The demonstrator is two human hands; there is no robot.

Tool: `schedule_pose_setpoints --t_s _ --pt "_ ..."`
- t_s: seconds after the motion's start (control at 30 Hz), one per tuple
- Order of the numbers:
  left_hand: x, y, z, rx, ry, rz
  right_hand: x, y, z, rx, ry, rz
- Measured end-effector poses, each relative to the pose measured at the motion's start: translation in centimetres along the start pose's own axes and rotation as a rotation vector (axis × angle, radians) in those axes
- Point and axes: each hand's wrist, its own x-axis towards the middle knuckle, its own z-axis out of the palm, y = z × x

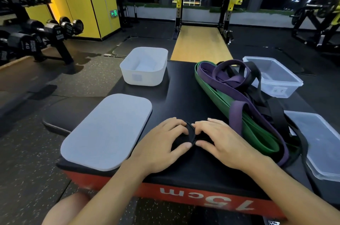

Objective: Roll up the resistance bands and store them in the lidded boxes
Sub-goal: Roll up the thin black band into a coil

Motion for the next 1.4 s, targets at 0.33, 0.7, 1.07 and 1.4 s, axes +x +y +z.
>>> schedule_pose_setpoints --t_s 0.33,0.7,1.07,1.4 --pt "-0.1 -0.1 0.1 0.2 -0.053 0.017 -0.2 -0.6 -0.4 -0.04 -0.015 0.027" --pt "0.1 0.0 0.2 0.201 -0.024 -0.001 0.1 0.9 -3.6 0.168 -0.167 0.107" --pt "0.0 -0.2 0.4 0.199 -0.025 -0.016 -0.4 0.8 -4.6 0.07 -0.113 0.213" --pt "0.1 -0.1 0.3 0.184 -0.033 -0.023 0.0 0.9 -5.7 0.573 0.193 0.37"
